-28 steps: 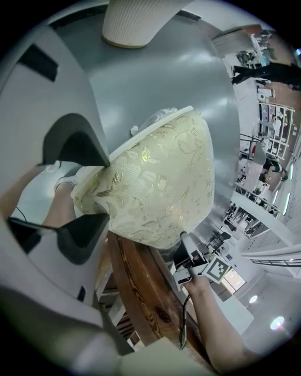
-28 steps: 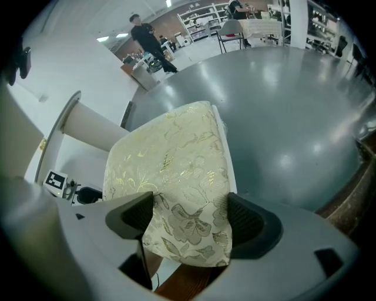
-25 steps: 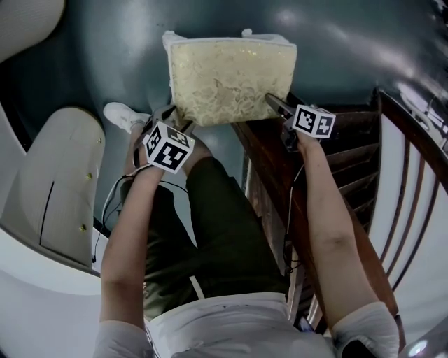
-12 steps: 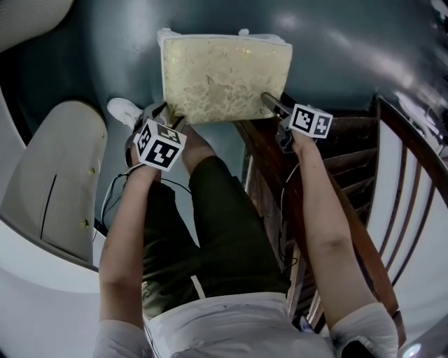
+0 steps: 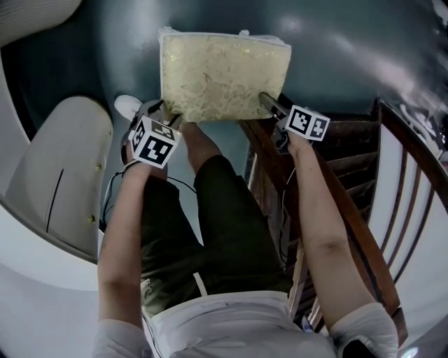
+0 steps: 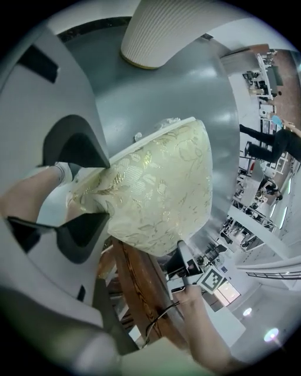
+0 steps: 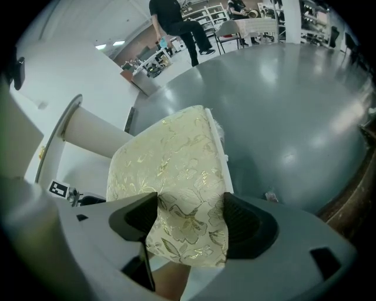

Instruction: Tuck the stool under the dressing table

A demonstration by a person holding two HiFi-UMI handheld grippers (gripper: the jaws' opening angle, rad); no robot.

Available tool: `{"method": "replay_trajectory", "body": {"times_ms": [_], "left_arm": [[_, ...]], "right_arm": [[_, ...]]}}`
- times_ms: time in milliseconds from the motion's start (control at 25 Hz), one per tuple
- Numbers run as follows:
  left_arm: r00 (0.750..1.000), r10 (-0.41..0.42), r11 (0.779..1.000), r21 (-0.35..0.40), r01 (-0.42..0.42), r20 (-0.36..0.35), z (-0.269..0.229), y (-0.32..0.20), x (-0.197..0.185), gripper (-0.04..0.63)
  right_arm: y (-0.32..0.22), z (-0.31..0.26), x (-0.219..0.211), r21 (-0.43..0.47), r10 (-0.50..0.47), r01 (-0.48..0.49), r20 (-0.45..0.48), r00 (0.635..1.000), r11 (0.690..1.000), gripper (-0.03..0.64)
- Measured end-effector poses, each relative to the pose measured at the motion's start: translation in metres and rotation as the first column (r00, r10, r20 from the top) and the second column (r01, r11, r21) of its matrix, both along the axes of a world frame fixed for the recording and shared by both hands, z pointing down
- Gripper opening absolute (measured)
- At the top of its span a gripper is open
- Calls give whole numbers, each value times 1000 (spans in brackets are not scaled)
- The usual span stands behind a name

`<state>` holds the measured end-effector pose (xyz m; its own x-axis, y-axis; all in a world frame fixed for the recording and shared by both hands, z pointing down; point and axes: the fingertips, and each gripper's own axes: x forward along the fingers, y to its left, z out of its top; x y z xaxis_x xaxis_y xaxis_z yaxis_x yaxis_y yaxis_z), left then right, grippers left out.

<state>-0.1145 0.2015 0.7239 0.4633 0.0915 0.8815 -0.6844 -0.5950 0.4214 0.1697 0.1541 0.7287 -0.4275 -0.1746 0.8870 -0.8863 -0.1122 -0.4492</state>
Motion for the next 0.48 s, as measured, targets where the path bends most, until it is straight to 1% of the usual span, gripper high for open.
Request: {"method": "replay_trajectory", "body": {"times_ms": [240,360,480], "left_arm": [[999,-52,999,10,52,13,-7,2,-5,241],[998,-58,998,12,57,40,-11,14,-15,242],[997,-68,998,1,68,48,-14,28,-20,241]], "right_arm": [[1,1,0,-11,5,-5,-7,1000,1000,351],[4,0,-1,-15,8,-9,-7,1000,1000,350],[5,-1,-1,-16,15,-15,-7,1000,1000,350]]}}
